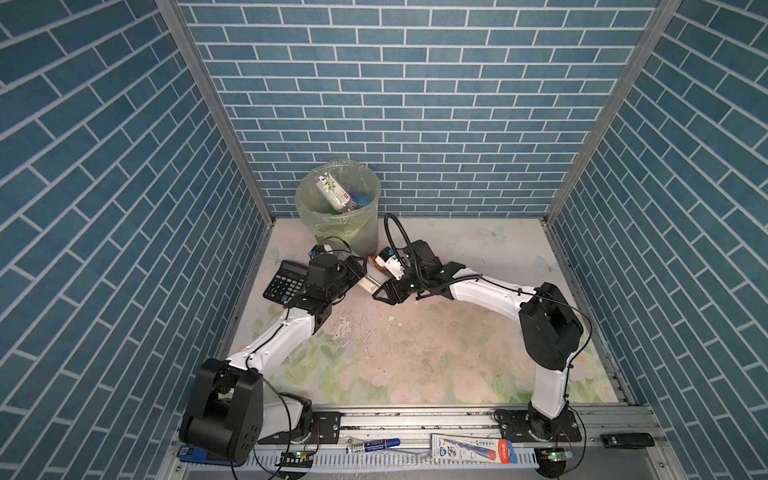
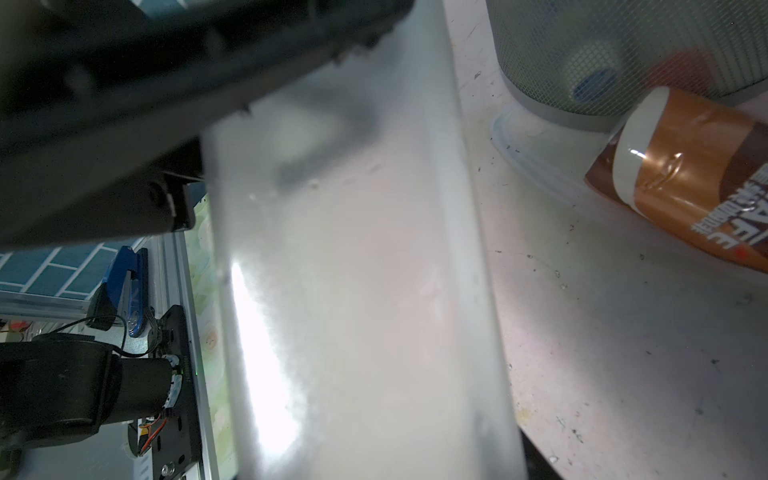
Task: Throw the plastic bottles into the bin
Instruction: 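Grasp the clear bottle's base with the left gripper while right holds it, then raise the clear bottle over the bin with the left gripper while right releases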
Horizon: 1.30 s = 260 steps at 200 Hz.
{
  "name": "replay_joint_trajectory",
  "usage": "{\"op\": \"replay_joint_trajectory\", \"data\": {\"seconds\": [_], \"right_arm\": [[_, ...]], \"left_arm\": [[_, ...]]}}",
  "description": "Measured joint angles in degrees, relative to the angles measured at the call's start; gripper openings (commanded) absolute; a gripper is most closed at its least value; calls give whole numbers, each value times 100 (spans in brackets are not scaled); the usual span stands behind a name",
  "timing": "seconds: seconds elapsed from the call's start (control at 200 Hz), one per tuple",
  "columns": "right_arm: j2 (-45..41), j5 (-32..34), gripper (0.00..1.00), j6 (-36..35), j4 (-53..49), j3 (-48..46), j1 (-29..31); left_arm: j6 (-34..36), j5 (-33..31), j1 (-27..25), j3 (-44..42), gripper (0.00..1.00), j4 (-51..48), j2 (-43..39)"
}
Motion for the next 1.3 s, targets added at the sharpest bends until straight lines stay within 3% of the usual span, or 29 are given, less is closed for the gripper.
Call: {"op": "replay_joint_trajectory", "data": {"seconds": [0.28,0.575,0.905,1.3], "right_arm": [[0,-81,45,44,39,0,0],[-122,-76,75,22,44,0,0],[-933,251,99,-199,-22,0,-72],[-1478,863,99,-426,-166,400,-168]], "left_arm": [[-107,11,-22,0,55,111,2],[160,-35,-52,238,56,-142,-59],[960,-415,-46,970,55,-1093,-129],[2435,-1099,44,3281,56,-1633,-63]]}}
